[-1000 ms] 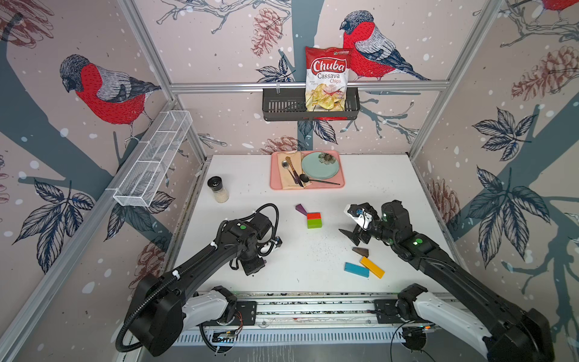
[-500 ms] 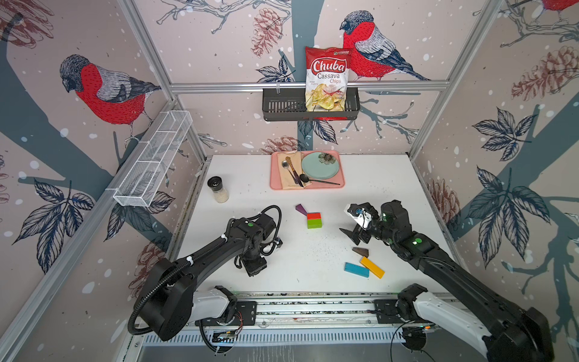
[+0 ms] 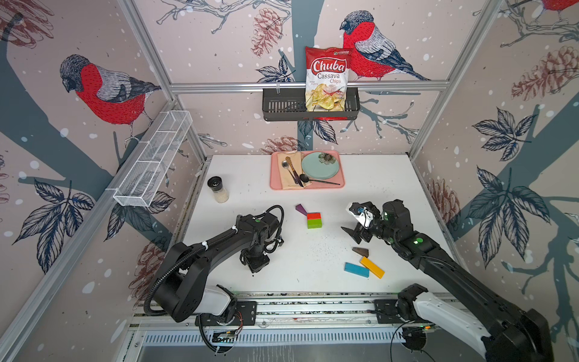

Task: Assemble a small pinwheel with building blocks
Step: Pick up the building block from the center of the board.

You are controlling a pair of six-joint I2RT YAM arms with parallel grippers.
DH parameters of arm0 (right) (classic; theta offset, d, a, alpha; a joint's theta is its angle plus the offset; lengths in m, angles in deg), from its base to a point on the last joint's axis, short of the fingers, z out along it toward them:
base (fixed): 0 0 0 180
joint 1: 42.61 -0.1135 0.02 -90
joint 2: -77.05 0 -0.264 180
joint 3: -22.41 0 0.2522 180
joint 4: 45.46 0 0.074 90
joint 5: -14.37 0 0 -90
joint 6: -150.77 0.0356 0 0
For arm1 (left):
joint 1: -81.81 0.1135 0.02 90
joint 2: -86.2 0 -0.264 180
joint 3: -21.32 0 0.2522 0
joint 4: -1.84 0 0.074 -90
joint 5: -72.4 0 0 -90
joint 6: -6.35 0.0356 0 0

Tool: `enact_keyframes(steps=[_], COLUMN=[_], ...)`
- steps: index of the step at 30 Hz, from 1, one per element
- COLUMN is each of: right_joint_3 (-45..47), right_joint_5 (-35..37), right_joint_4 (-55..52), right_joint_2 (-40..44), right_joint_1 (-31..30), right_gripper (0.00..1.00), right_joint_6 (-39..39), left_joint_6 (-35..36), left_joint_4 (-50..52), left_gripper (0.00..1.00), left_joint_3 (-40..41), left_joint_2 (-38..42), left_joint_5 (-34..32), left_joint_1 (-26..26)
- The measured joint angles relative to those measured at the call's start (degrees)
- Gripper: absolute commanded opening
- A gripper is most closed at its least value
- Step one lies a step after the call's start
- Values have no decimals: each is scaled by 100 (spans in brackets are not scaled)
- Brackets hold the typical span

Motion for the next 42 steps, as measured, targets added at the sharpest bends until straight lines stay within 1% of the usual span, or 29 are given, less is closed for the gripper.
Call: enact_keyframes(steps=[9,19,26,32,37,42], right_joint_3=[48,57,114,125,127,140], right_joint_5=[-44,-59,-61,-66,-79,-103], right_joint_4=[-17,-17,-22,-22,-22,-22], right_joint_2=[33,76,155,164,170,170], right_joint_1=[70,129,166,208,249,297], right_gripper=[97,97,97,97,97,97], right_joint_6=[-7,-105,-109,-114,-129,-131], left_joint_6=[17,-26,-24,-24,-22,-26], left_joint_4=[-22,-109,-107,-116,-116,-109], left_gripper=[48,43,40,35,29,26], left_joint_3=[210,140,205,216,216,164], left_joint_2=[136,-155,-85,-63,-101,-98], left_joint_5=[122,120,122,122,120,98], left_joint_1=[0,0,0,0,0,0])
